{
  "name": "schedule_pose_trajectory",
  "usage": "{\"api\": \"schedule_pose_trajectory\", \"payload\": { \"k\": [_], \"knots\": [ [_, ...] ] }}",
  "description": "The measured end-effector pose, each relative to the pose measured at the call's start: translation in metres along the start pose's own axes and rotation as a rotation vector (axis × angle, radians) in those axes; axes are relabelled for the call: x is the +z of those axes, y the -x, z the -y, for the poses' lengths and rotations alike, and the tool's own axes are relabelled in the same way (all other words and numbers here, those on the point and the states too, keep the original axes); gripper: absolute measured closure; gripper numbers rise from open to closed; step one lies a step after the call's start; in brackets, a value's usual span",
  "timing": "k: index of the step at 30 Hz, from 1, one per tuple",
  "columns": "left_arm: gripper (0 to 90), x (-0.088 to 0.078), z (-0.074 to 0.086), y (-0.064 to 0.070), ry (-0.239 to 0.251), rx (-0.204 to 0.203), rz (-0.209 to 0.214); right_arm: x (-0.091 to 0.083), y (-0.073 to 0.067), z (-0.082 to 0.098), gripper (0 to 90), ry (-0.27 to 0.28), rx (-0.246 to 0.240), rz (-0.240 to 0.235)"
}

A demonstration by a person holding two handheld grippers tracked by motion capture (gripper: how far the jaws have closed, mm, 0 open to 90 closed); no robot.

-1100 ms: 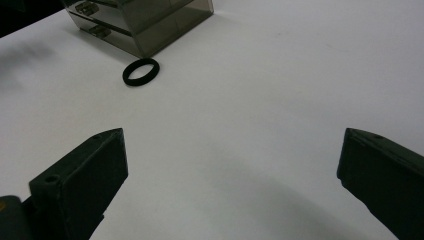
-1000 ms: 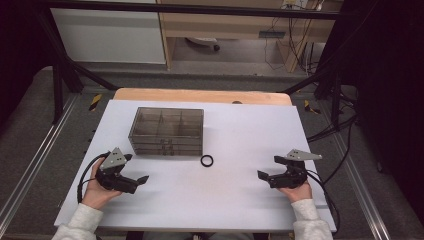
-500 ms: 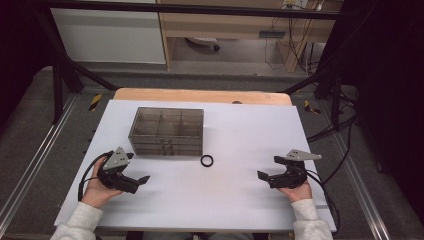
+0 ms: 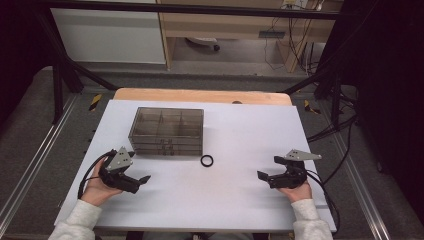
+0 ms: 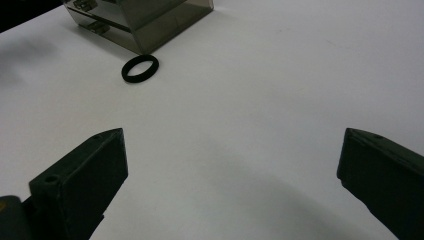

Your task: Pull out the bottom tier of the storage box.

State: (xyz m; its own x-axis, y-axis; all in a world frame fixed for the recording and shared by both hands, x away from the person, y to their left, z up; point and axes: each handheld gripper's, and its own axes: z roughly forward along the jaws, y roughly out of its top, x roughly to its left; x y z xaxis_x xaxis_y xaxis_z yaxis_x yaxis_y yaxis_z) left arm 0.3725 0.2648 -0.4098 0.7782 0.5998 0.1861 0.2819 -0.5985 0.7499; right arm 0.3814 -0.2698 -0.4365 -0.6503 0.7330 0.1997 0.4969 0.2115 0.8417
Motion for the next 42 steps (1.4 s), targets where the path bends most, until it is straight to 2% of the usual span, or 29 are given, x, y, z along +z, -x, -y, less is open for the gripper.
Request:
{"api": "schedule_pose_trajectory", "payload": {
  "k": [21, 30, 38, 42],
  "knots": [
    [3.1, 0.016, -0.007, 0.011, -0.067, 0.144, -0.067, 0.000, 0.000, 0.000, 0.3, -0.002, -0.001, 0.002],
    [3.3, 0.023, -0.010, 0.015, -0.083, 0.188, -0.101, 0.000, 0.000, 0.000, 0.3, -0.003, -0.002, 0.003],
    [4.0, 0.031, -0.014, 0.021, -0.090, 0.250, -0.136, 0.000, 0.000, 0.000, 0.3, -0.003, -0.002, 0.003],
    [5.0, 0.035, -0.016, 0.023, -0.093, 0.268, -0.154, 0.000, 0.000, 0.000, 0.3, -0.005, -0.004, 0.004]
  ]
}}
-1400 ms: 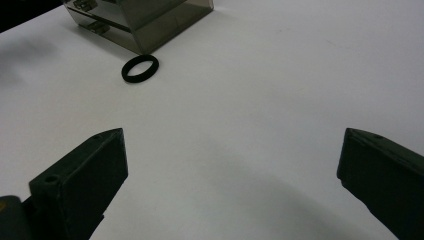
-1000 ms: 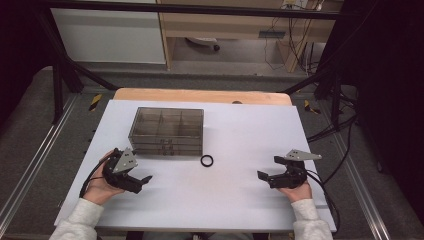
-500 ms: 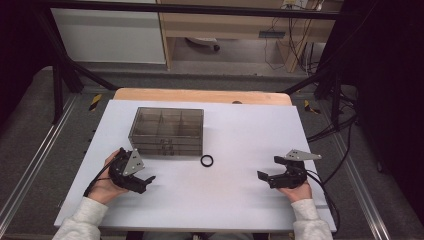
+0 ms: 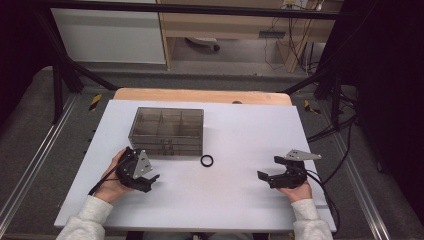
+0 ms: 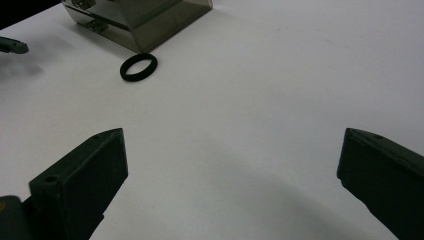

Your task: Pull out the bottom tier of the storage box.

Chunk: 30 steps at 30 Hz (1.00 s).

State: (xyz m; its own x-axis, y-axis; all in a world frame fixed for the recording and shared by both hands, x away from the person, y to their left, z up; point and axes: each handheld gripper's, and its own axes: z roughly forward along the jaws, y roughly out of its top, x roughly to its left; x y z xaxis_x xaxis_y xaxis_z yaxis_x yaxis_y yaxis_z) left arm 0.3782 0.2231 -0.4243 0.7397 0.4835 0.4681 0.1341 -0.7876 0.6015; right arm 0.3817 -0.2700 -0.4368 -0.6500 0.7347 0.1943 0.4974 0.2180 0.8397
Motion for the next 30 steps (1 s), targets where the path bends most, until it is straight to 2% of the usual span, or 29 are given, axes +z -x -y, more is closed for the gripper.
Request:
{"api": "schedule_pose_trajectory", "payload": {
  "k": [12, 15, 20, 30],
  "knots": [
    [6.6, 0.010, -0.005, 0.007, -0.024, 0.070, -0.047, 0.000, 0.000, 0.000, 0.3, 0.000, 0.000, -0.001],
    [7.8, 0.012, -0.006, 0.010, -0.029, 0.098, -0.071, 0.000, 0.000, 0.000, 0.3, 0.000, 0.000, 0.000],
    [10.7, 0.013, -0.007, 0.013, -0.022, 0.128, -0.102, 0.000, 0.000, 0.000, 0.3, -0.002, 0.000, 0.000],
    [13.7, 0.020, -0.008, 0.019, -0.025, 0.196, -0.139, 0.000, 0.000, 0.000, 0.3, 0.000, -0.001, 0.000]
  ]
}}
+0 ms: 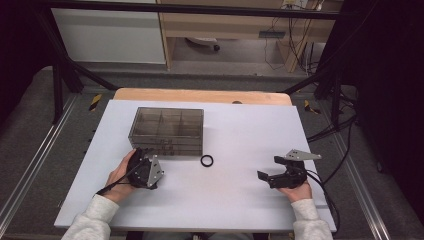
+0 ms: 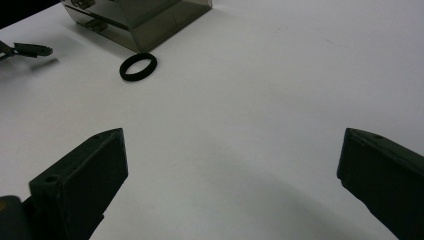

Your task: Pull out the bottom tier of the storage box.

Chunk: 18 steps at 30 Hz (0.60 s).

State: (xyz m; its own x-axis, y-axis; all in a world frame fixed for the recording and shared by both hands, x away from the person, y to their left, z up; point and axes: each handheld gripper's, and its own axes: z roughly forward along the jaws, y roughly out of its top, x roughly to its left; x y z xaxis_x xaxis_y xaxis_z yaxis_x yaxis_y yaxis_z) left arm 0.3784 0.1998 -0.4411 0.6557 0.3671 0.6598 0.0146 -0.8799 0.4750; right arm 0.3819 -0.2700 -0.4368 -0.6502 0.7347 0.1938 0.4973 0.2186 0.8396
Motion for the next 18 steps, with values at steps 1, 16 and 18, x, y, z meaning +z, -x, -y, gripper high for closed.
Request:
{"api": "schedule_pose_trajectory", "payload": {
  "k": [1, 16, 18],
  "knots": [
    [14.0, 0.000, 0.000, 0.001, -0.001, 0.006, -0.006, 0.000, 0.000, 0.000, 0.3, 0.001, 0.000, 0.000],
    [21.1, 0.005, -0.004, 0.009, 0.024, 0.104, -0.083, 0.000, 0.000, 0.000, 0.3, 0.000, 0.000, 0.001],
    [22.0, 0.007, -0.005, 0.011, 0.023, 0.117, -0.085, 0.000, 0.000, 0.000, 0.3, -0.001, 0.000, 0.001]
  ]
}}
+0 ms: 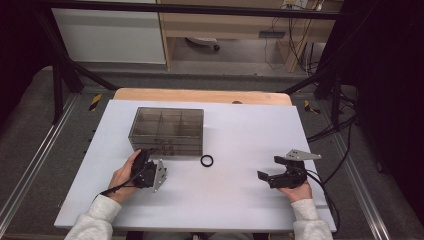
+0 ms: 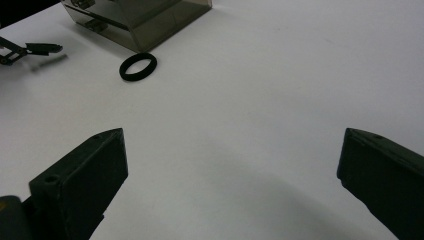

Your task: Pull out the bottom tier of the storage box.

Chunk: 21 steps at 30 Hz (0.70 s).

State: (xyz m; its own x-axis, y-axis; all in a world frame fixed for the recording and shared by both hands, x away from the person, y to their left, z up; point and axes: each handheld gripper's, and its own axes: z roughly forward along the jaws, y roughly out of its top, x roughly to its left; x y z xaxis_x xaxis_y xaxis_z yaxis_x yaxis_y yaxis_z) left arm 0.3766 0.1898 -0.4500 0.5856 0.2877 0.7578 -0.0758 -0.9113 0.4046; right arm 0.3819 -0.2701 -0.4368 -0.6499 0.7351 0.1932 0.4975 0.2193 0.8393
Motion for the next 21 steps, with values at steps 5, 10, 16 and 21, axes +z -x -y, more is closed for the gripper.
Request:
{"api": "schedule_pose_trajectory", "payload": {
  "k": [5, 10, 16, 21],
  "knots": [
    [23.9, 0.003, -0.001, 0.004, -0.003, 0.032, -0.015, 0.000, 0.000, 0.000, 0.3, 0.002, 0.001, 0.001],
    [26.9, 0.005, -0.001, 0.007, -0.006, 0.056, -0.032, 0.000, 0.000, 0.000, 0.3, 0.002, 0.001, 0.001],
    [30.2, 0.007, -0.001, 0.010, -0.004, 0.092, -0.062, 0.000, 0.000, 0.000, 0.3, 0.003, 0.002, 0.000],
    [32.9, 0.008, -0.002, 0.012, 0.001, 0.117, -0.076, 0.000, 0.000, 0.000, 0.3, 0.002, 0.002, 0.001]
  ]
}}
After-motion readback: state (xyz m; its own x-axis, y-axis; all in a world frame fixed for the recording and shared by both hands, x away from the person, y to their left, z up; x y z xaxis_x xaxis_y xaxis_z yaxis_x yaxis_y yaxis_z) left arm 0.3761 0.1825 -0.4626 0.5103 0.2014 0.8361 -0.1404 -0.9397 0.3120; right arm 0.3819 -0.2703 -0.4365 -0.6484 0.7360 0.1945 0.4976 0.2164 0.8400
